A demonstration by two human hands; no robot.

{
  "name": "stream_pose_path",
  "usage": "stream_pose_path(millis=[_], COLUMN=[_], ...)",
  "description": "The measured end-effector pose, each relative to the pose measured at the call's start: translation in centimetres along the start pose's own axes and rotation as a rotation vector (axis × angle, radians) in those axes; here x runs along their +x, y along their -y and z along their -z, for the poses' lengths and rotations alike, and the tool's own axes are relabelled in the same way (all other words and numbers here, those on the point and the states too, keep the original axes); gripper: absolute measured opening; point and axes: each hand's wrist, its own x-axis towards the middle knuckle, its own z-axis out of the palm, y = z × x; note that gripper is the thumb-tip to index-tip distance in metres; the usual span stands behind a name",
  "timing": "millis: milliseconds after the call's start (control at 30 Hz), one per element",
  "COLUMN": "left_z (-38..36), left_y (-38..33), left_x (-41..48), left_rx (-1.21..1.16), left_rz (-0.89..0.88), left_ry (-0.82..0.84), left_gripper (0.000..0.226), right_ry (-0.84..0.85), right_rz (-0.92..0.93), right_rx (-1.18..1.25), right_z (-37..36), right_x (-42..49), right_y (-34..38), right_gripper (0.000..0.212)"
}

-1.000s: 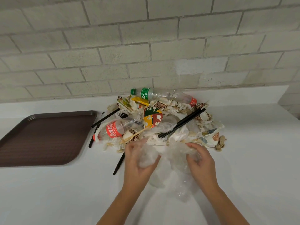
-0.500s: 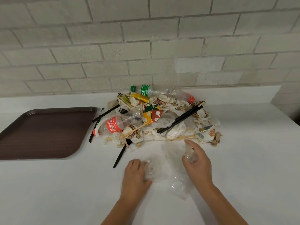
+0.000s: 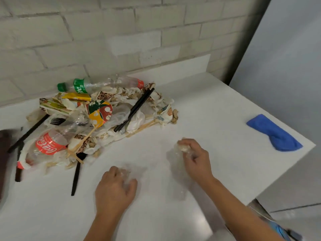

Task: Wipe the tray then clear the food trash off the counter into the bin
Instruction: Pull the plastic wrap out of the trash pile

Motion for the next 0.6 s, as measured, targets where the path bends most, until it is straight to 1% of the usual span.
stream_pose_path(millis=[67, 133, 233, 267, 333, 433, 533, 600], left_z=[0.0, -0.7, -2.2, -2.7, -3.7, -5.0, -6.1, -6.8], left_y=[-1.2, -3.1, -6.3, -7.6, -10.4, -15.6, -21.9, -26.8], left_x=[0.4, 0.6, 0.3, 0.2, -0.1, -0.6, -2.1, -3.6], left_rx=[0.043, 0.056, 0.051, 0.040, 0.006, -0.055, -0.246, -0.358], left_rz=[-0.028, -0.068, -0.150, -0.192, -0.257, -0.369, -0.398, -0.375], left_ry=[-0.014, 0.009, 0.026, 0.042, 0.082, 0.161, 0.247, 0.290], left_gripper=[0.052, 0.054, 0.045, 0.040, 0.035, 0.045, 0.031, 0.024], right_ry=[-0.050, -0.130, -0.285, -0.340, -0.441, -0.550, -0.621, -0.611], right_rz=[-0.106, -0.192, -0.327, -0.370, -0.452, -0.542, -0.610, -0.652], right_rx=[0.062, 0.094, 0.163, 0.183, 0.215, 0.252, 0.355, 0.385], right_z=[2.0, 4.8, 9.2, 10.7, 14.0, 18.9, 23.3, 26.2], right_x=[-0.9, -2.2, -4.0, -4.6, -5.8, -7.6, -9.2, -10.2], right_y=[0.3, -0.3, -1.1, -1.6, -2.7, -5.6, -8.9, -11.6], right_gripper=[0.043, 0.036, 0.016, 0.014, 0.017, 0.022, 0.034, 0.033])
